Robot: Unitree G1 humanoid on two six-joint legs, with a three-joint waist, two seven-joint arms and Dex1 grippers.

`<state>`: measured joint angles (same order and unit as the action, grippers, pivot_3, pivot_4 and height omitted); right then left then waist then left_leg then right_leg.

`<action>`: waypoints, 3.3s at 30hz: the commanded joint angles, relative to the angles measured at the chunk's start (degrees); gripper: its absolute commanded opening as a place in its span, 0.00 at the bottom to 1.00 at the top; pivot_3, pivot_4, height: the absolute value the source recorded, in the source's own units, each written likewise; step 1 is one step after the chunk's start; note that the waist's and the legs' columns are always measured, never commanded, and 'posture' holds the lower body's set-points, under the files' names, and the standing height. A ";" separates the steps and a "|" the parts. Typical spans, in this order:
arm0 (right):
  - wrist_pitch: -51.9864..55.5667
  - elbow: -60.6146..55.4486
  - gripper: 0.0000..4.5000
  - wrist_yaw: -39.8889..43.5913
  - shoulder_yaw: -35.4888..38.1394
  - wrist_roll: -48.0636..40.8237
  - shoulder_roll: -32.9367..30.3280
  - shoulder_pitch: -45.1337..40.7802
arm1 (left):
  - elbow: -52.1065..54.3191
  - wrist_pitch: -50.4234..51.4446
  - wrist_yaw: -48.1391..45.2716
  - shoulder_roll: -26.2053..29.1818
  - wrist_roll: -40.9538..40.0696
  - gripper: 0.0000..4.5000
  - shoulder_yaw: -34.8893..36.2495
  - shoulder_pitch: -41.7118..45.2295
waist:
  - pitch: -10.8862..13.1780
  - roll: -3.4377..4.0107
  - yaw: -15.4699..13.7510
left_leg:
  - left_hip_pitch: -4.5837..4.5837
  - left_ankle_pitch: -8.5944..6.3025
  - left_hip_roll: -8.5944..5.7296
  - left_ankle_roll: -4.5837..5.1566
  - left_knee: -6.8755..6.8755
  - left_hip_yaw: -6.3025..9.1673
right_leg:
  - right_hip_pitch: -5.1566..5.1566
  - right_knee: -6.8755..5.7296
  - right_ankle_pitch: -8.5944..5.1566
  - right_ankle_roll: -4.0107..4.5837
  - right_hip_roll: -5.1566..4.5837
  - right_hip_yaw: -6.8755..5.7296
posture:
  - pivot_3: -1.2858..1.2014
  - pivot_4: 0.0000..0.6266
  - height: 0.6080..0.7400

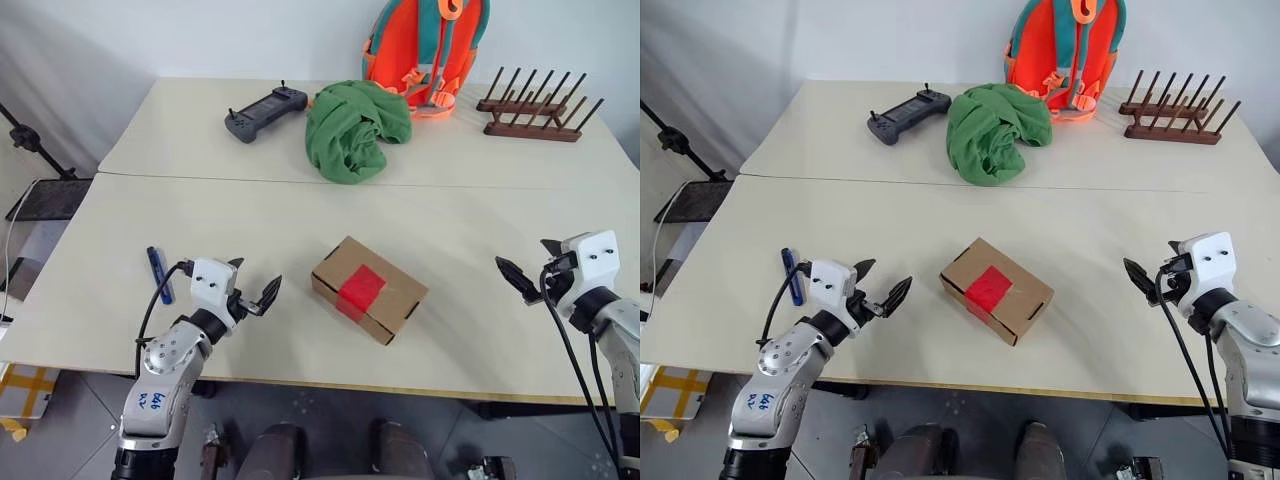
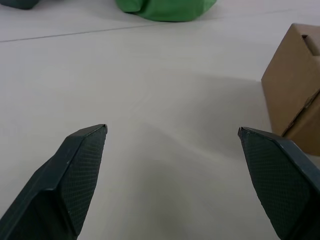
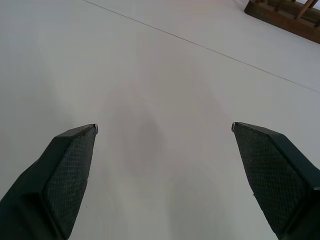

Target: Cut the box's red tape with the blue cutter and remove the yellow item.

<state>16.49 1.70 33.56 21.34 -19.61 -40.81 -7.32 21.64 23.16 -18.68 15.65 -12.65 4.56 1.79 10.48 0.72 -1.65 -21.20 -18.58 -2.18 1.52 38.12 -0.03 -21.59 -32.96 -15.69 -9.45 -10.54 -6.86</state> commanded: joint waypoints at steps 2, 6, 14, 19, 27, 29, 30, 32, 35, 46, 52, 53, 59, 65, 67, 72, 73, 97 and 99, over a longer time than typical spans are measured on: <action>3.17 -3.08 1.00 -1.48 2.44 -1.84 0.08 -0.07 | 1.72 -1.04 1.01 1.43 2.01 0.99 0.10 0.26 | 0.00 0.00 -0.01 | 0.00 0.00 0.00 0.00 0.00 0.00 | 0.00 -0.01 0.00 0.00 0.00 0.00 | 0.52 0.24 1.00; 6.84 -6.42 1.00 -3.09 3.02 -2.76 0.36 0.93 | 0.66 2.32 2.16 1.35 1.74 0.99 0.05 1.89 | 0.00 0.00 -0.12 | -0.01 0.00 0.00 0.00 0.01 0.00 | 0.00 0.00 0.00 0.00 0.00 0.00 | 0.52 0.24 1.00; 11.98 -12.65 0.91 -4.89 -0.07 -1.31 0.08 2.87 | -3.33 0.70 2.12 0.57 2.46 0.86 -0.68 5.94 | 0.00 -0.01 -0.18 | 0.00 -0.02 0.00 -0.02 0.01 0.00 | 0.00 0.00 0.00 0.00 0.01 0.01 | 0.52 0.24 1.00; 11.77 -13.84 0.55 -4.45 0.22 -1.63 -0.21 2.11 | -8.87 -1.72 2.12 0.40 3.47 0.51 -0.79 9.83 | 0.00 -0.01 -0.17 | 0.00 -0.02 -0.01 0.00 0.05 -0.03 | 0.00 -0.01 0.01 0.01 0.02 0.03 | 0.52 0.24 1.00; 18.21 -22.59 0.00 -0.63 0.43 -5.45 -1.11 6.80 | -14.72 -4.88 -0.97 1.50 4.24 0.01 -2.15 12.78 | 0.01 -0.02 -0.21 | -0.01 -0.04 0.00 -0.03 0.02 -0.02 | -0.01 0.00 0.01 0.01 0.07 0.00 | 0.52 0.24 1.00; 20.88 -26.62 0.00 0.68 0.40 -7.36 -1.63 9.24 | -16.93 -5.79 -2.21 1.33 4.25 0.01 -2.96 14.15 | 0.01 -0.02 -0.57 | -0.01 -0.04 0.00 -0.02 0.05 -0.02 | -0.01 0.00 0.01 0.00 0.07 0.00 | 0.52 0.24 1.00; 21.95 -28.04 0.00 0.99 0.49 -8.12 -1.77 9.99 | -17.76 -6.06 -2.52 1.20 4.20 0.01 -3.15 14.66 | 0.01 -0.03 -0.81 | -0.02 -0.05 0.00 -0.02 0.06 -0.02 | -0.01 -0.01 0.01 0.00 0.07 0.01 | 0.52 0.24 1.00; 23.58 -30.24 0.00 1.02 0.67 -9.15 -1.82 10.97 | -18.63 -6.49 -3.15 1.13 4.09 0.01 -3.57 15.18 | 0.03 -0.05 -1.08 | -0.02 -0.05 0.02 -0.01 0.07 -0.02 | -0.01 0.00 0.01 0.00 0.08 0.01 | 0.52 0.24 1.00; 27.04 -35.60 0.00 -0.02 -1.06 -11.76 -0.55 12.13 | -19.69 -6.62 -5.02 0.36 3.74 0.01 -5.43 16.40 | 0.03 -0.05 -1.27 | 0.00 -0.07 0.05 0.00 0.07 -0.05 | -0.01 0.00 0.01 0.01 0.08 0.05 | 0.52 0.24 1.00; 36.32 -46.45 0.00 -2.97 -4.99 -18.03 0.17 13.52 | -27.39 -10.29 -9.07 -1.94 4.88 0.01 -9.88 21.98 | 0.09 -0.16 -1.50 | -0.03 -0.11 0.02 0.01 0.08 -0.02 | -0.02 0.01 0.01 0.00 0.08 0.01 | 0.52 0.24 1.00; 36.46 -47.97 0.00 -3.63 -5.92 -18.85 0.52 14.85 | -31.48 -11.54 -11.61 -3.10 4.74 0.01 -11.27 25.25 | 0.13 -0.23 -1.48 | -0.03 -0.15 -0.05 0.08 0.13 -0.07 | -0.01 0.02 0.02 -0.02 0.08 0.03 | 0.52 0.24 1.00; 36.37 -48.15 0.00 -3.73 -6.50 -18.94 0.72 14.76 | -31.89 -11.66 -12.02 -3.33 4.68 0.01 -11.46 25.62 | 0.13 -0.24 -1.48 | -0.03 -0.15 -0.05 0.08 0.14 -0.08 | -0.02 0.01 0.02 -0.01 0.09 0.03 | 0.52 0.24 1.00; 34.51 -44.32 0.00 -6.49 -12.18 -16.07 3.62 8.56 | -32.91 -11.58 -15.30 -4.87 4.19 0.01 -13.34 27.02 | 0.15 -0.28 -1.10 | -0.01 -0.15 -0.05 0.08 0.15 -0.11 | -0.02 0.00 0.02 -0.01 0.12 0.06 | 0.52 0.24 1.00; 32.98 -40.15 0.00 -7.48 -13.23 -13.70 5.45 3.92 | -30.82 -10.15 -17.27 -5.02 3.50 0.01 -14.02 26.14 | 0.19 -0.35 -1.22 | -0.01 -0.15 -0.05 0.08 0.18 -0.12 | -0.02 -0.01 0.02 -0.01 0.14 0.06 | 0.52 0.24 1.00; 31.99 -36.92 0.00 -7.92 -13.82 -12.24 6.36 0.71 | -28.58 -8.89 -18.80 -4.53 2.81 0.01 -14.58 25.24 | 0.19 -0.36 -1.22 | -0.01 -0.15 -0.05 0.08 0.18 -0.11 | -0.02 -0.02 0.02 -0.01 0.13 0.06 | 0.52 0.24 1.00; 26.47 -24.33 0.00 -7.24 -17.82 -6.41 9.50 -10.48 | -19.82 -2.88 -24.28 -2.15 0.19 0.01 -17.37 21.86 | 0.19 -0.36 -0.11 | 0.03 -0.15 -0.04 0.08 0.19 -0.20 | -0.02 -0.05 0.02 -0.01 0.13 0.16 | 0.52 0.24 1.00; 25.12 -22.49 0.00 -6.88 -18.58 -5.32 10.22 -11.97 | -18.45 -1.61 -25.33 -1.76 -0.32 0.01 -17.80 21.47 | 0.19 -0.36 0.07 | 0.04 -0.15 -0.03 0.07 0.19 -0.20 | -0.02 -0.05 0.02 -0.01 0.15 0.15 | 0.52 0.24 1.00; 26.96 -26.79 0.00 -4.93 -7.81 -0.71 1.98 -12.02 | -21.38 -0.96 -22.82 6.23 0.90 0.01 -9.13 22.41 | 0.19 -0.34 -0.05 | -0.02 -0.18 -0.04 0.02 0.12 -0.28 | -0.12 -0.16 0.02 -0.01 0.19 0.06 | 0.52 0.24 1.00; 30.03 -30.80 0.00 -2.85 -6.81 -3.10 -0.50 -8.87 | -24.44 -3.77 -21.07 5.11 1.96 0.01 -9.14 24.15 | 0.20 -0.36 -0.08 | -0.05 -0.18 -0.03 0.02 0.13 -0.40 | -0.12 -0.14 0.02 -0.02 0.18 0.03 | 0.52 0.24 1.00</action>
<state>44.45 -24.11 28.82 12.06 -20.41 -39.75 -16.78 -2.30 22.64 -41.12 21.42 -11.60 -5.15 24.57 10.68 0.37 -1.73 -21.27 -18.76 -2.22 1.55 38.27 -0.43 -21.70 -33.10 -15.66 -9.47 -10.36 -6.83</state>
